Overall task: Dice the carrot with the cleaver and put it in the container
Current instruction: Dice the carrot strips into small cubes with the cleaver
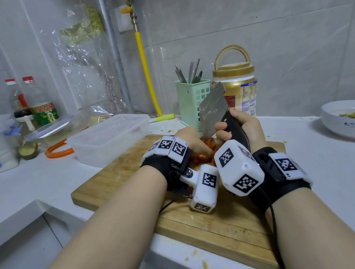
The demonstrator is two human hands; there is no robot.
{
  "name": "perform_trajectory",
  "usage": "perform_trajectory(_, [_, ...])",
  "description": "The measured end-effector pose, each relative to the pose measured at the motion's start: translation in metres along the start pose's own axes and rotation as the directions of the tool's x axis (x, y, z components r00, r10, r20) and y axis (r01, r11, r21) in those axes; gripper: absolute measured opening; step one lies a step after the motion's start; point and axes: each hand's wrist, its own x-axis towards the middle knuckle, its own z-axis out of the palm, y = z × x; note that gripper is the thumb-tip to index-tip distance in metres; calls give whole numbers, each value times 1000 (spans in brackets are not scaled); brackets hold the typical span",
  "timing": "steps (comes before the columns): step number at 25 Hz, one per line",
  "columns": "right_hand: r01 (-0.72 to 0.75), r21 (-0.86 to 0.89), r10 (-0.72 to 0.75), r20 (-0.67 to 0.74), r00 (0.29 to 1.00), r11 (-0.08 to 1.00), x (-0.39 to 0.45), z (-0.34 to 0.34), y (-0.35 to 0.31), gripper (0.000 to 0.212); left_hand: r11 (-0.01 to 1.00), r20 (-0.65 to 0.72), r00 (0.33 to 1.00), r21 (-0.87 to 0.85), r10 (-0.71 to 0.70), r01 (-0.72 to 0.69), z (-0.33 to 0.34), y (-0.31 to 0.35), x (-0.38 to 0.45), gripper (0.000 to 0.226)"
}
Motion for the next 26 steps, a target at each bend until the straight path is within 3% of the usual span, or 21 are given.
perform_trajectory(4, [2,-9,-2,-1,1000,1000,1,-1,0,31,999,0,1000,47,1,-1,2,6,-2,25])
perform_trajectory(9, [0,-5,0,-1,1000,1000,1,0,1,32,1000,-31,999,-14,17,-17,5,1,2,23])
perform_trajectory(15, [-25,-6,25,46,999,1000,-1,0,1,37,996,-221,975,-85,-3,-16,-4,-15,6,29])
perform_trajectory(20, [-29,-30,31,92,995,999,-2,13,11,34,998,-346,937,-67,-45,23,-26,-43,5,16])
perform_trajectory(26, [-277,-177,293,74,953,945,-4,27,28,34,928,-320,909,-338,-268,155,-38,-88,-4,12])
